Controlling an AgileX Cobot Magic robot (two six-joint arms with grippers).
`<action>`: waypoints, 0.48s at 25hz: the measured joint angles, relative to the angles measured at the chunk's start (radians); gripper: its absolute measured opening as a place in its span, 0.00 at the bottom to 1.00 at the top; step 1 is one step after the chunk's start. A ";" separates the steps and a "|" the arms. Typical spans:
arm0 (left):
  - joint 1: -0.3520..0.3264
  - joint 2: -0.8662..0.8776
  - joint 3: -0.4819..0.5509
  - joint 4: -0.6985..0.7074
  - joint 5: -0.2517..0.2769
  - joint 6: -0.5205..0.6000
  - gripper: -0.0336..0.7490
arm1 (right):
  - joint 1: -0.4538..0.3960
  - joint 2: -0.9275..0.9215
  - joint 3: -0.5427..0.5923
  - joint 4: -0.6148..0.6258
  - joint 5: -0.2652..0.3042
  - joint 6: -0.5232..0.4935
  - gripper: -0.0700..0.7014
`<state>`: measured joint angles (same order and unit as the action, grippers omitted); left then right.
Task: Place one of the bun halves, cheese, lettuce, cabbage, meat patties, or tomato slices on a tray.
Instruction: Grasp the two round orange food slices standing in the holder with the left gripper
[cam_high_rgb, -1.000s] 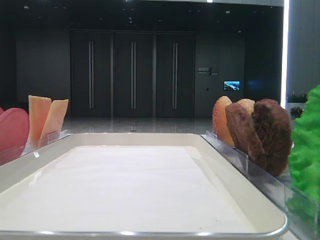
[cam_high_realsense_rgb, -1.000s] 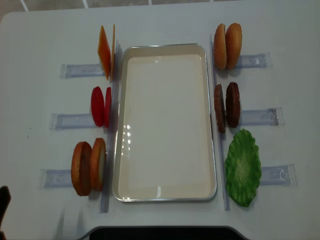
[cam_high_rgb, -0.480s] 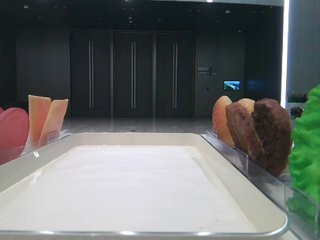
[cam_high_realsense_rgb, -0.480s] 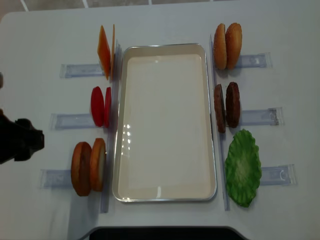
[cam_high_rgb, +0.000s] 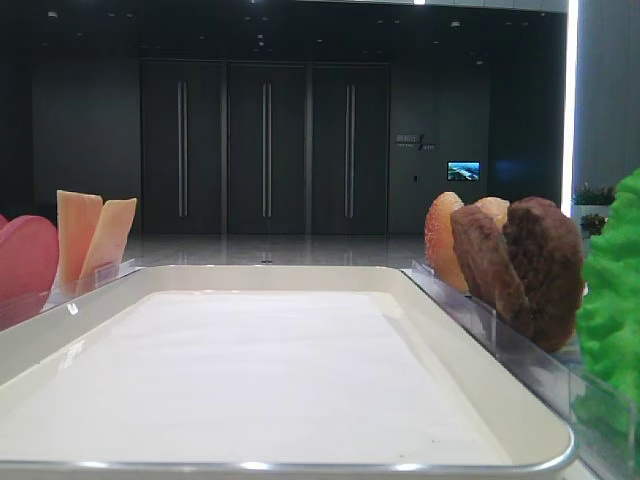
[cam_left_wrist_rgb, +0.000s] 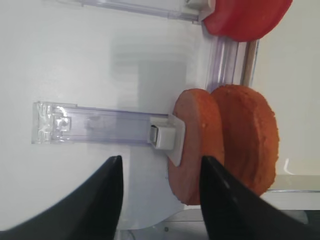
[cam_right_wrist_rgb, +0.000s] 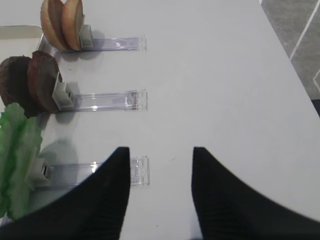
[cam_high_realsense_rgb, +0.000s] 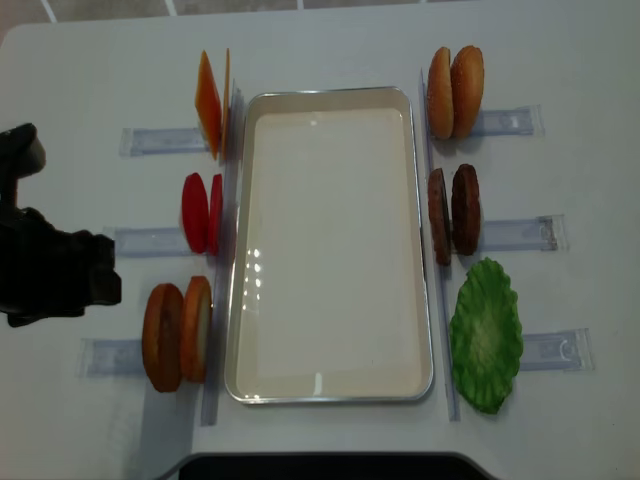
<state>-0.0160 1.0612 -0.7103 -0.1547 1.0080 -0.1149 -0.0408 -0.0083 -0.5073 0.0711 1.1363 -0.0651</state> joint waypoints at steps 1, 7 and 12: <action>-0.005 0.000 -0.003 -0.009 0.003 -0.008 0.53 | 0.000 0.000 0.000 0.000 0.000 0.000 0.46; -0.224 0.000 -0.006 0.045 -0.016 -0.218 0.53 | 0.000 0.000 0.000 0.000 0.000 0.000 0.46; -0.422 0.000 -0.006 0.167 -0.028 -0.472 0.53 | 0.000 0.000 0.000 0.000 0.000 0.000 0.46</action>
<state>-0.4382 1.0612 -0.7163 0.0123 0.9797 -0.5870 -0.0408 -0.0083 -0.5073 0.0711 1.1363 -0.0651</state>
